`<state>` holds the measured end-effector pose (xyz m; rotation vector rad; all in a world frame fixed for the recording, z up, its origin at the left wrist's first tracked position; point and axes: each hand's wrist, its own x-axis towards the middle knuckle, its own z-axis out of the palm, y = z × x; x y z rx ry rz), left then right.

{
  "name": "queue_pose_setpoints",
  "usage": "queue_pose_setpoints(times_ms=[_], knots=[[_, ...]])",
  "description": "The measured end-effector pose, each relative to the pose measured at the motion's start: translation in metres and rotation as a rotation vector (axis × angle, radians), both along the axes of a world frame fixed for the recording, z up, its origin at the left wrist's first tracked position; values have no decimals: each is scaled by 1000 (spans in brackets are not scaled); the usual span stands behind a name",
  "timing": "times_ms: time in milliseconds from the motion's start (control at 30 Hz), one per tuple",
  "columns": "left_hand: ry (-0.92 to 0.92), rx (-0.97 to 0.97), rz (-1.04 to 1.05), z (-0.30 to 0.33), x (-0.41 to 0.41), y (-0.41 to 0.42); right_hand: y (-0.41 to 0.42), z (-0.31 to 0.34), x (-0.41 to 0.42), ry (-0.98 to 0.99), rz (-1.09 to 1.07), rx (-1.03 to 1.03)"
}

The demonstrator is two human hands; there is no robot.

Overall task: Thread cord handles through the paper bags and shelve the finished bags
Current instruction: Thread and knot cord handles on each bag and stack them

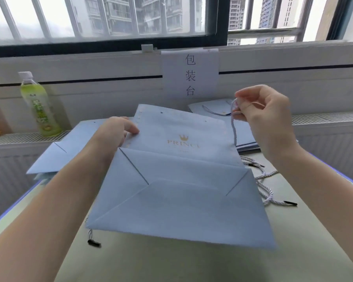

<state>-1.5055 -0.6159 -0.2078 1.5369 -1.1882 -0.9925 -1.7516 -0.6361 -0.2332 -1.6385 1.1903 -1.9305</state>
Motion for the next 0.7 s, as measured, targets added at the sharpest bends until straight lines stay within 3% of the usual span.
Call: queue_pose_setpoints(times_ms=[100, 233, 300, 433, 500, 567, 633, 700], knots=[[-123, 22, -164, -8, -3, 2, 12, 11, 4, -198, 146, -32], [-193, 125, -181, -18, -15, 2, 22, 16, 12, -315, 351, 6], [-448, 118, -180, -23, -16, 4, 26, 16, 17, -305, 425, 14], [-1194, 83, -168, -35, -18, 0, 32, 7, 31, -131, 552, 130], [-1393, -37, -88, -40, -22, 0, 34, -2, 39, 32, 555, 205], [-1326, -241, -82, -43, -25, -2, 36, -9, 46, 148, 548, 243], [-867, -413, -309, -45, -29, -4, 37, -13, 50, 168, 553, 239], [-410, -455, -571, -46, -36, -1, 38, -11, 50, 132, 547, 204]])
